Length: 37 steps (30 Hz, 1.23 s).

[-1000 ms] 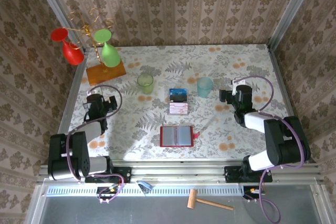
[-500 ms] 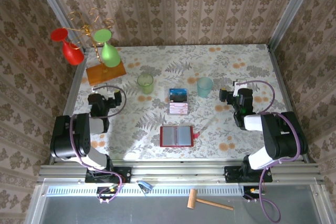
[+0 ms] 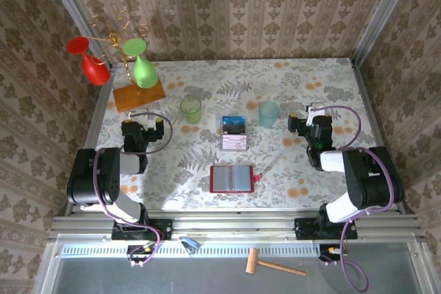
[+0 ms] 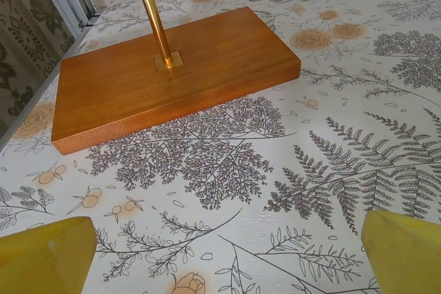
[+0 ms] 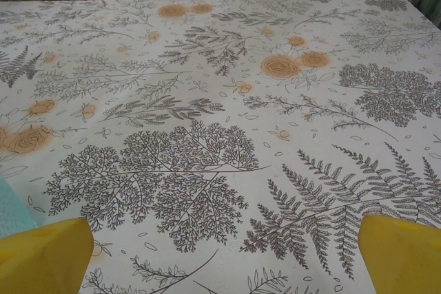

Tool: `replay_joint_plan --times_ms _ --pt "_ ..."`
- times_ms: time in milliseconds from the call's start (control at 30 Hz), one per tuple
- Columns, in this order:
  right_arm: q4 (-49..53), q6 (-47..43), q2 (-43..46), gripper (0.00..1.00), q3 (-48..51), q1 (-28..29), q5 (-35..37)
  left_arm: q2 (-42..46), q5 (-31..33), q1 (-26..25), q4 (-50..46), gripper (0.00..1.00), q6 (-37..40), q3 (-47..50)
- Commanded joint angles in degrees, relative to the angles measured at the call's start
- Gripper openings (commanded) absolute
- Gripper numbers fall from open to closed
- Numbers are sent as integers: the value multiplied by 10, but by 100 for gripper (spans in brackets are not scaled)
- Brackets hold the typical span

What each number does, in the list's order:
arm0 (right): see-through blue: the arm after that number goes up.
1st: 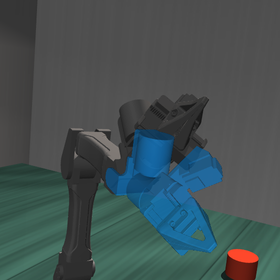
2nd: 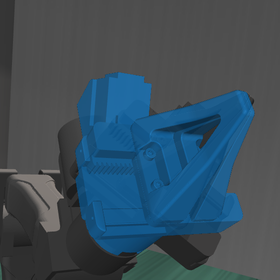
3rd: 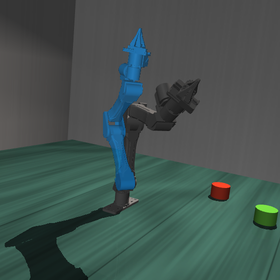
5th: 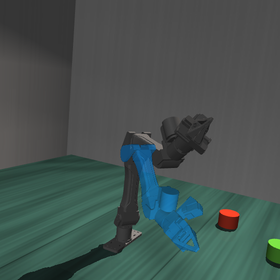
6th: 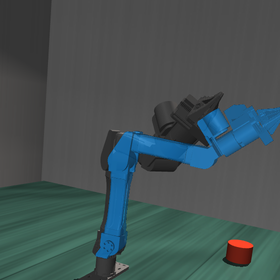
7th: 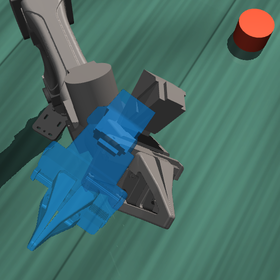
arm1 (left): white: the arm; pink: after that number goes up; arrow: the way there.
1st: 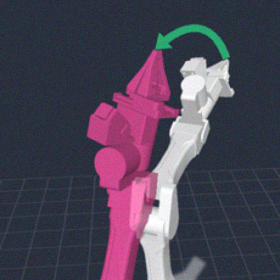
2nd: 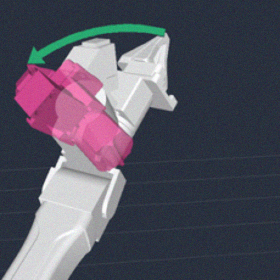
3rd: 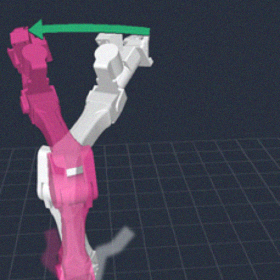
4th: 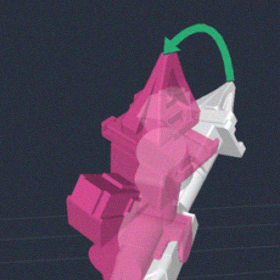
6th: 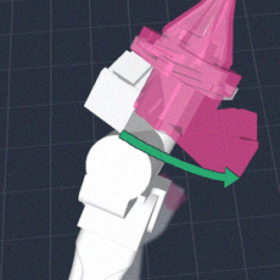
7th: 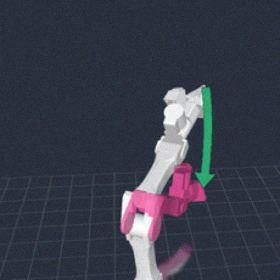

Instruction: Take the credit cards out of the card holder

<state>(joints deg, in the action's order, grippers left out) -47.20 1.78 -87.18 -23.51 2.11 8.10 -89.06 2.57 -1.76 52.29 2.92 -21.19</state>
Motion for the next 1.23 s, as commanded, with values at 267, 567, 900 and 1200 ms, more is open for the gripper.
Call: replay_joint_plan --times_ms 267,567,900,1200 --pt "-22 6 -5 100 5 -3 -6 0 4 -7 9 100 20 -9" --pt "-22 6 -5 100 5 -3 -6 0 3 -6 9 100 19 -8" --pt "-22 6 -6 100 4 -3 -6 -1 3 -6 10 100 20 -9" --pt "-34 8 -3 100 10 -3 -2 1 3 -7 10 100 20 -9"
